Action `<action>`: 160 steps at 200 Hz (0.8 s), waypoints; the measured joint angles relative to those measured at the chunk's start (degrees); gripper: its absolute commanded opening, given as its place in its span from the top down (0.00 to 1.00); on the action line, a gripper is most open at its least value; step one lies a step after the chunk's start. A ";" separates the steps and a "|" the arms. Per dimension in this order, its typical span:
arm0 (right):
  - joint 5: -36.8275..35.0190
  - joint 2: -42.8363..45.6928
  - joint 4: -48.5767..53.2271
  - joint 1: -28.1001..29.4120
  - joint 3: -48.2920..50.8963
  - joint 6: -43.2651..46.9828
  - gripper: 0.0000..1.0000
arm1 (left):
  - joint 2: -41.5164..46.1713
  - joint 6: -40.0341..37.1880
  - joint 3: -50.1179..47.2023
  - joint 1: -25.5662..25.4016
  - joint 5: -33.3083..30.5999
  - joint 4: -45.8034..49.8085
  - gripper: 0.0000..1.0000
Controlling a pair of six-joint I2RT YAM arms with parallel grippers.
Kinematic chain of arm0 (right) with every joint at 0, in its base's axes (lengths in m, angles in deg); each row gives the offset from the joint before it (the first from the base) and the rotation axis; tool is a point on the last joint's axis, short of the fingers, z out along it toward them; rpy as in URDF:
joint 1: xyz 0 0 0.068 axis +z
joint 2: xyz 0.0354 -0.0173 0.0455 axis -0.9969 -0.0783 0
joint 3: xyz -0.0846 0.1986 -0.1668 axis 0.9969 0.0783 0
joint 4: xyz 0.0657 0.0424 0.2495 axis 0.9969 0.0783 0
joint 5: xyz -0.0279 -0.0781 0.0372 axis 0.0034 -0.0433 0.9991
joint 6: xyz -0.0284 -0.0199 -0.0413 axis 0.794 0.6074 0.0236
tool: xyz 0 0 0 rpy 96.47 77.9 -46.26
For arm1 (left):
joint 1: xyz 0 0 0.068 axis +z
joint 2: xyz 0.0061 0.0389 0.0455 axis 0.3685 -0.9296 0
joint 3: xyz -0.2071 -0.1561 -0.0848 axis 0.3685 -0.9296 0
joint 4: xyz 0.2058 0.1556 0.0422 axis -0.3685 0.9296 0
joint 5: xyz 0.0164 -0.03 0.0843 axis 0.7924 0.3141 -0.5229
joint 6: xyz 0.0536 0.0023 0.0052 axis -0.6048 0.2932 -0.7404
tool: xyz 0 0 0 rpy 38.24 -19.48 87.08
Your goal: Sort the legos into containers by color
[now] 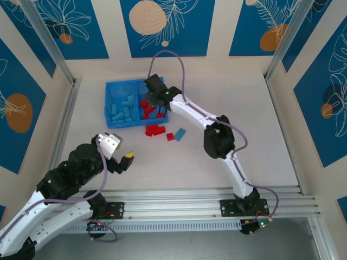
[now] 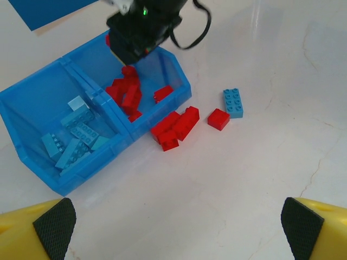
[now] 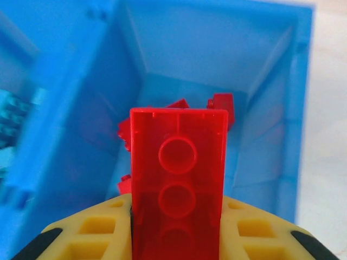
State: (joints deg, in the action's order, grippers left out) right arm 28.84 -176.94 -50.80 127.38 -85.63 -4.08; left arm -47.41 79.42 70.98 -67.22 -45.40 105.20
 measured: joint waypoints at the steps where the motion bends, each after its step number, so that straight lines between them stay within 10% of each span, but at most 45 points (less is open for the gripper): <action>1: 0.04 -0.26 0.15 0.00 -0.24 0.00 0.71 | 0.00 0.00 0.00 0.00 -0.02 0.02 0.00; 105: 3.15 -2.43 10.80 0.46 -6.60 -0.26 0.52 | -2.23 0.00 -0.02 0.11 -1.01 0.24 0.00; 160: 8.57 29.40 3.72 0.15 22.12 -1.99 0.49 | -6.19 1.18 -0.13 0.11 -1.05 0.02 0.00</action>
State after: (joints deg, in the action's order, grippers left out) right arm 37.41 -147.55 -47.09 127.53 -63.51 -6.07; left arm -53.60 80.60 70.85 -67.12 -46.45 105.22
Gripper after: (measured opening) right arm 0.499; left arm 0.999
